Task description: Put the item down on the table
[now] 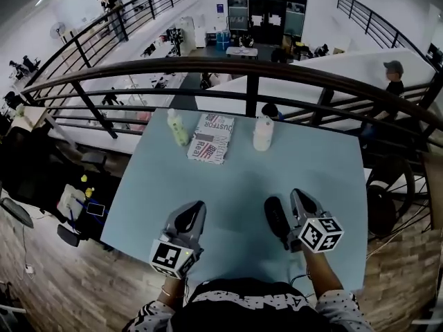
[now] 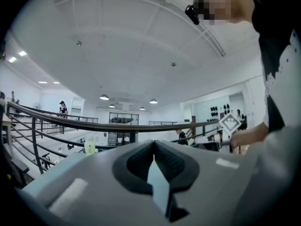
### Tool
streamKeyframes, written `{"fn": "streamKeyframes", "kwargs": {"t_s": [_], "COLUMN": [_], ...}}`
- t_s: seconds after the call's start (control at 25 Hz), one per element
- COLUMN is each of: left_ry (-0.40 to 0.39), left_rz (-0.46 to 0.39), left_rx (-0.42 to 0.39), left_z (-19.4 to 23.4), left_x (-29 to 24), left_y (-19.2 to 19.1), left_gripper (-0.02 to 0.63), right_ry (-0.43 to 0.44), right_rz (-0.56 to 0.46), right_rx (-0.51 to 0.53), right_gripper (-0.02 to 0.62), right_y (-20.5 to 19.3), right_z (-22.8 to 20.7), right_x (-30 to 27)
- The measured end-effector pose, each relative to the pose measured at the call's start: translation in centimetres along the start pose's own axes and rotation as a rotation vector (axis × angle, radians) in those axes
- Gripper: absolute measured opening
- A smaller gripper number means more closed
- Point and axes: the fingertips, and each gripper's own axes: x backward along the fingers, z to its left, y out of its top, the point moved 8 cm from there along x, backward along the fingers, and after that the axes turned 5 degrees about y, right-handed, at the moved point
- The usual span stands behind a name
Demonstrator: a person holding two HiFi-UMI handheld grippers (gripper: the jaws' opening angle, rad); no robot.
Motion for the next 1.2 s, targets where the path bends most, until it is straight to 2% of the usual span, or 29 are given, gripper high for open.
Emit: {"fn": "streamKeyframes", "kwargs": {"t_s": [0.24,0.52,1.2], "left_ry": [-0.015,-0.005,-0.004], "left_rz": [-0.016,-0.017,-0.013], "left_rx": [-0.015,-0.008,-0.004], "left_z": [0.3,0.4,-0.7], "left_x": [0.1,0.3,0.3], "left_y": [-0.6,-0.7,-0.7], "left_gripper": [0.000,0.000,0.000], "right_ry": [0.045,0.098,0.096], "right_rz": [-0.074,-0.068,-0.058], "right_rx": [0.007,0.008,-0.006], "right_gripper": [-0.003,-0.003,-0.003], "right_y": [1.5,1.8,1.7], "right_z": [1.4,2.1,1.6], "right_x": [0.9,0.8,1.9]}}
